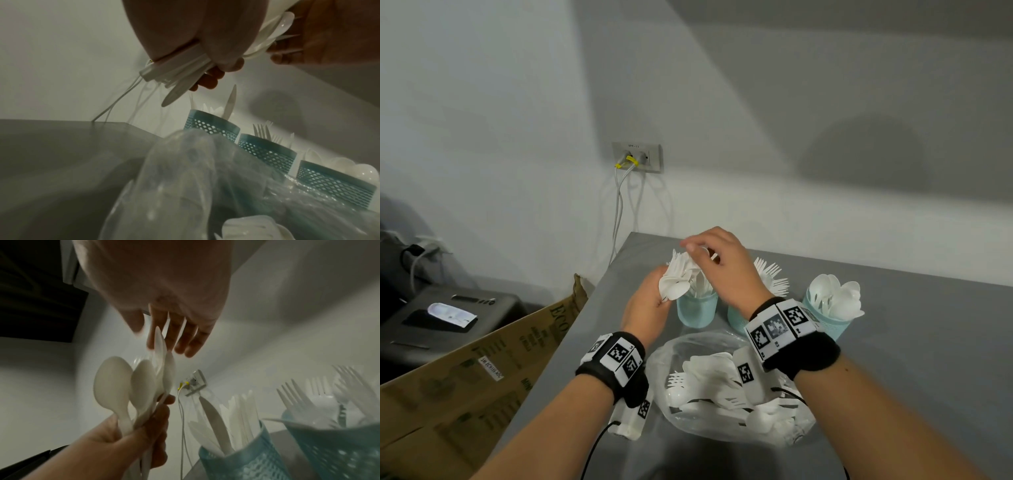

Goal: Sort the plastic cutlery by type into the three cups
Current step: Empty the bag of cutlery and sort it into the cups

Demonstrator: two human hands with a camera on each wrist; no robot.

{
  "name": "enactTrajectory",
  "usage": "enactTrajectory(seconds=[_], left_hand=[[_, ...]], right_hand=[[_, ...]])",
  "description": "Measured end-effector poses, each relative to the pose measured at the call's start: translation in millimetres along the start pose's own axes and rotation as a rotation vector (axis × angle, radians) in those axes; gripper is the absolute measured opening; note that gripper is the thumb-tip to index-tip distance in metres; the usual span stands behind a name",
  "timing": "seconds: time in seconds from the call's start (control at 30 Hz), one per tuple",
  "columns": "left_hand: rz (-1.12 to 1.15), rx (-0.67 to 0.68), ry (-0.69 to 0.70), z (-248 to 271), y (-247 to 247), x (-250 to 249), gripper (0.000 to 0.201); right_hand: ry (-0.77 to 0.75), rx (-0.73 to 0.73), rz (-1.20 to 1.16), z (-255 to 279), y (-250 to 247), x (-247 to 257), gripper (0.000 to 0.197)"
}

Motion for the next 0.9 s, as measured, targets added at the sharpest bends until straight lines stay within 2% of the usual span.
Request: enactTrajectory(seconds=[0.13,0.27,0.4,0.67,0.8,0.9], left_hand=[[-0.033,0.03,0.03,2,-1,-10,0.026],[-0.05,0.053,0.032,4,-2,-14,0.027],[-0.032,0.079,0.012,5,2,-9,0.026],[0.032,0.08,-0.029,5,8,-6,0.042],[0.053,0.099,-0.02,5,9,-7,0.041],[0.054,0.114,-0.001,5,10,-9,0.042]], right_hand=[[0.054,0.036,-0.002,-5,-2,-7,0.025],[0.077,0.186,0.093,-2,-1,-7,0.022],[0.081,0.185,0.126,-3,-5,-6,0.022],[0.084,0.197,0.145,-8,-10,-9,0.02],[0.085,0.231,0.122,-7,-11,-10,0.02],[0.105,0.218,0.13,-6,-12,-11,0.011]])
Point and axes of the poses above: each hand's wrist, its own z-axis away from the middle knuckle, its own y-axis out of the palm, x = y × z, the point moved 4 cm from there along -z, towards the middle knuckle, and after that the axes turned 8 degrees about y, right-handed, at the moved point
